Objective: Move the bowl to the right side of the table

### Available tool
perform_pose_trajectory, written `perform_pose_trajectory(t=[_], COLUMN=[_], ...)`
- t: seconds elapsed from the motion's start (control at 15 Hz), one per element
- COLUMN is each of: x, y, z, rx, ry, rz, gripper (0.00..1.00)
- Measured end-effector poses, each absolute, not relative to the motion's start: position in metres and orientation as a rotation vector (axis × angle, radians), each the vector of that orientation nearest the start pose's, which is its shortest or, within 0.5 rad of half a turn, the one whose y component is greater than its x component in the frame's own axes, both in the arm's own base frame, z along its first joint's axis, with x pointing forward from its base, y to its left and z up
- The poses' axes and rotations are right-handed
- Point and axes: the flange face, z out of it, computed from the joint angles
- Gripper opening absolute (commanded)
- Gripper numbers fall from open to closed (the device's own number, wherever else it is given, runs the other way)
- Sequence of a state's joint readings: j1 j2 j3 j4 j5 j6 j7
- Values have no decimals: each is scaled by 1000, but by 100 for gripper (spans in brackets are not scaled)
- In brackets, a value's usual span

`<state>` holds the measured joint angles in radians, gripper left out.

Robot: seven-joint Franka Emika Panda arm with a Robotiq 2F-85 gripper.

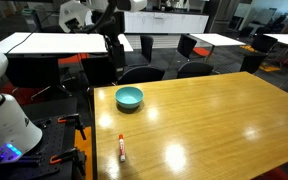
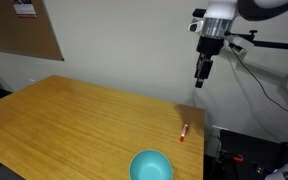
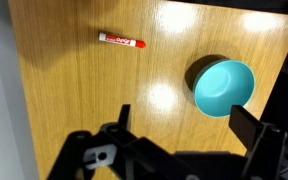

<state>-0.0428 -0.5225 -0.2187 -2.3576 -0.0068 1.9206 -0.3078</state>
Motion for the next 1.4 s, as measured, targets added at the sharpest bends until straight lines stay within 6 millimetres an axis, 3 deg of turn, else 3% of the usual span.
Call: perform_pose_trajectory(t=[0.4,0.8,1.4], x=[414,426,457], y=[-65,-15,35], z=[493,465,422], rx=[-3092,-3115,-3126], ry=[-266,-393,-560], rz=[-118,-100,-190], gripper=[100,100,100])
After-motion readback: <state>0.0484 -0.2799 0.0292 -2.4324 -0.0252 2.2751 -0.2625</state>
